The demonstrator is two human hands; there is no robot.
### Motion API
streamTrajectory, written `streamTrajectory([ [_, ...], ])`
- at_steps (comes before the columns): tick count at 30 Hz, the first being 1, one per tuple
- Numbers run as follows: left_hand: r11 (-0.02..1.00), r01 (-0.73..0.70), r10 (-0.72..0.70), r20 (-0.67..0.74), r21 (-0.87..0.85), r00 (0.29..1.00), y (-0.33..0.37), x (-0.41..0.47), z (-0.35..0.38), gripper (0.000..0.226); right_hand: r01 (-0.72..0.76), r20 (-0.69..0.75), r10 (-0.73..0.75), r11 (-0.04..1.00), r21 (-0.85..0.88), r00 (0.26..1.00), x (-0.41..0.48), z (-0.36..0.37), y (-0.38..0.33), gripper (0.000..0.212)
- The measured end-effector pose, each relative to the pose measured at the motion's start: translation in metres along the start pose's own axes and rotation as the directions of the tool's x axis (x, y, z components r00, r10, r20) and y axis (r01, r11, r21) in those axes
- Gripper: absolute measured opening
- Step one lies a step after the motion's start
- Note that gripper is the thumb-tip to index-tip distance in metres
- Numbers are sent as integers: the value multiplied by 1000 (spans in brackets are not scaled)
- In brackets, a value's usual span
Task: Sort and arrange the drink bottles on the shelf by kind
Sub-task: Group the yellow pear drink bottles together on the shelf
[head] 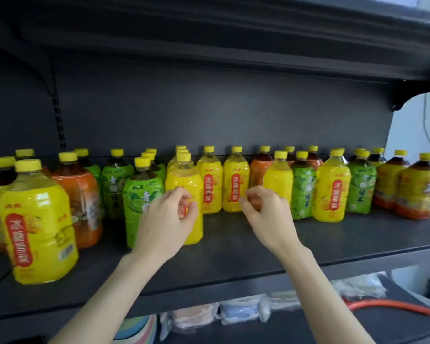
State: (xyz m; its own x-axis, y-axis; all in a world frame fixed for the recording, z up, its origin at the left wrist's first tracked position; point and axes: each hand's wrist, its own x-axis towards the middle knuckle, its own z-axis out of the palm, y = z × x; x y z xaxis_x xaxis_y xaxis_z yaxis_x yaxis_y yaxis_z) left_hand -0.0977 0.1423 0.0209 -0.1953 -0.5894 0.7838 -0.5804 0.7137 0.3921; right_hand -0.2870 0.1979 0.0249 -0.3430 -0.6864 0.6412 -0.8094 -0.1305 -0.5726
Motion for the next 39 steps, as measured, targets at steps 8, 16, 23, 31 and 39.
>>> streamTrajectory([
  [8, 987, 57, -45, 82, -150, 996, 107, -25, 77, 6, -49, 9, 50, 998, -47, 999, -20, -102, 89, 23],
  [16, 974, 107, -94, 76, -201, 993, 137, 7, 166, 15, -88, -13, 88, 996, -11, 996, 21, -133, 163, 19],
  [23, 956, 237, -255, -93, -174, 962, 125, 49, 247, 57, -80, -46, 78, 996, -44, 996, 80, -117, 233, 20],
  [31, 893, 326, -395, -193, -309, 898, 116, 85, 296, 94, -104, -174, 94, 993, -49, 980, 133, -96, 290, 50],
  [39, 846, 387, -469, -168, -367, 867, 119, 71, 301, 96, -236, 18, 244, 912, 337, 969, 148, -89, 320, 103],
])
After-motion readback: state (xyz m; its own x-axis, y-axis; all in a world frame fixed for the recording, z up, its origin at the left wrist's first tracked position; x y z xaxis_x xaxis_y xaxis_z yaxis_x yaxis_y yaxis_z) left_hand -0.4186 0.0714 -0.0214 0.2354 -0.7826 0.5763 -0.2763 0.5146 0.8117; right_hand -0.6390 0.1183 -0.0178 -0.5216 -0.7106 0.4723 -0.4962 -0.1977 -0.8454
